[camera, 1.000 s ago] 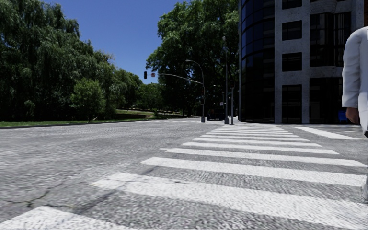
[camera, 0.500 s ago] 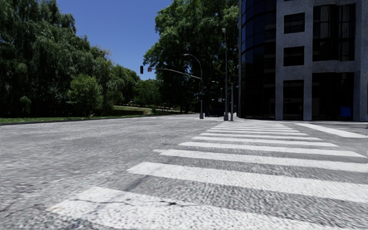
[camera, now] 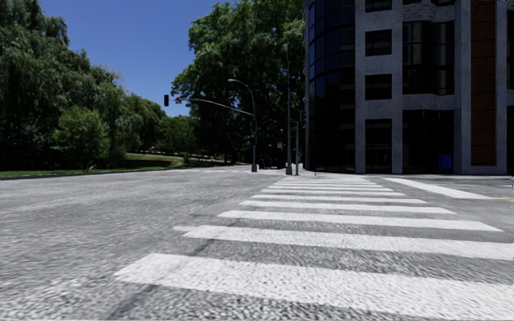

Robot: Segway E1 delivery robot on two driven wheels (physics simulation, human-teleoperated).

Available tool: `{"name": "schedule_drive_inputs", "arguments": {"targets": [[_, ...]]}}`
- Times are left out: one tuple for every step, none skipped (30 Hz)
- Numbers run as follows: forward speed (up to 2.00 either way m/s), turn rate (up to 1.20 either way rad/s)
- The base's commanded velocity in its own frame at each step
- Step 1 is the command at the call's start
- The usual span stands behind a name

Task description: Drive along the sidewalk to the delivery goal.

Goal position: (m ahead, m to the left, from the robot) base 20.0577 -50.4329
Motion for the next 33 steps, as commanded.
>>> {"name": "schedule_drive_inputs", "arguments": {"targets": [[1.27, -0.37], [1.27, -0.37], [1.27, -0.37], [1.3, -0.37], [1.3, -0.37], [1.47, -0.37], [1.82, -0.37], [1.92, -0.37], [1.92, -0.37], [1.95, -0.37], [1.95, -0.37], [1.96, -0.37], [1.96, -0.37], [1.96, -0.37], [1.96, -0.37], [1.96, -0.37], [1.96, -0.37], [1.96, -0.37], [1.96, -0.37], [1.96, -0.37], [1.96, -0.37], [1.96, -0.37], [1.96, -0.37], [1.96, -0.37], [1.96, -0.37], [1.96, -0.37], [1.96, -0.32], [1.96, -0.28], [1.96, -0.28], [1.96, -0.26], [1.96, -0.18], [1.96, -0.18], [1.96, -0.13]]}}
